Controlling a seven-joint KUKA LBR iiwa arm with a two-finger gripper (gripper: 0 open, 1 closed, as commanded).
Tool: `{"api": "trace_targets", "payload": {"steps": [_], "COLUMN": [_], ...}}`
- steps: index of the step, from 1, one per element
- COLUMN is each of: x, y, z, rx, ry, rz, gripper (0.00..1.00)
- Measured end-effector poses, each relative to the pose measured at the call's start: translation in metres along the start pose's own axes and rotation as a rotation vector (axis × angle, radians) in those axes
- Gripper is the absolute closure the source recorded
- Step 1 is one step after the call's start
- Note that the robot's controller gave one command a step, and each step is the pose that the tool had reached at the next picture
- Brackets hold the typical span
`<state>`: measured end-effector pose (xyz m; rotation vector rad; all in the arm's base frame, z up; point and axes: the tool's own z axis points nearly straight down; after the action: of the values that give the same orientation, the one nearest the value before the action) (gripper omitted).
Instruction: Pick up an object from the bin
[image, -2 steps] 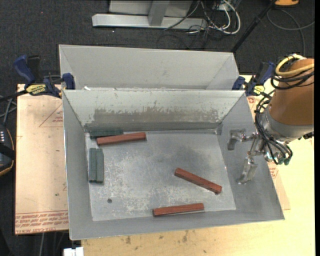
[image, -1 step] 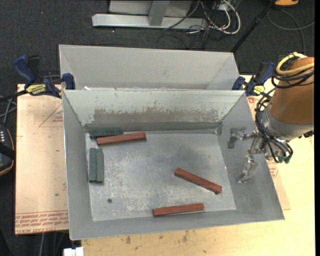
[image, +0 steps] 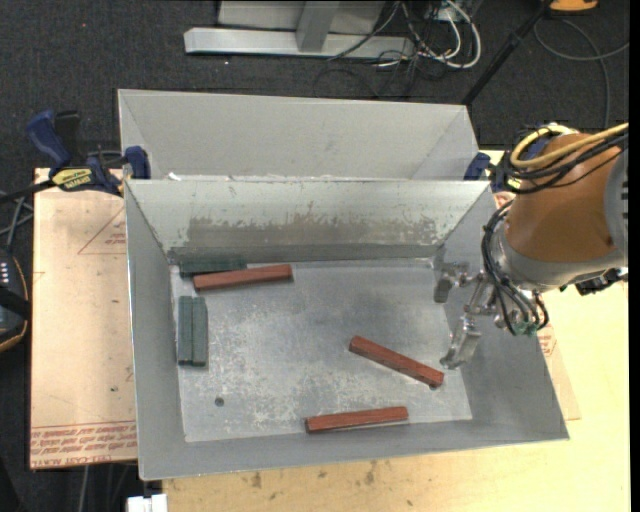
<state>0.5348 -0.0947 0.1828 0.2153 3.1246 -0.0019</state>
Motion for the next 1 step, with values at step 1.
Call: {"api": "trace_targets", "payload": {"steps": [1], "x": [0.0062], "y": [0.0291], "z": [0.0244], "rx": [-0.002], "ry": [0.012], "rz": [-0.043], "gripper": [0.00]}}
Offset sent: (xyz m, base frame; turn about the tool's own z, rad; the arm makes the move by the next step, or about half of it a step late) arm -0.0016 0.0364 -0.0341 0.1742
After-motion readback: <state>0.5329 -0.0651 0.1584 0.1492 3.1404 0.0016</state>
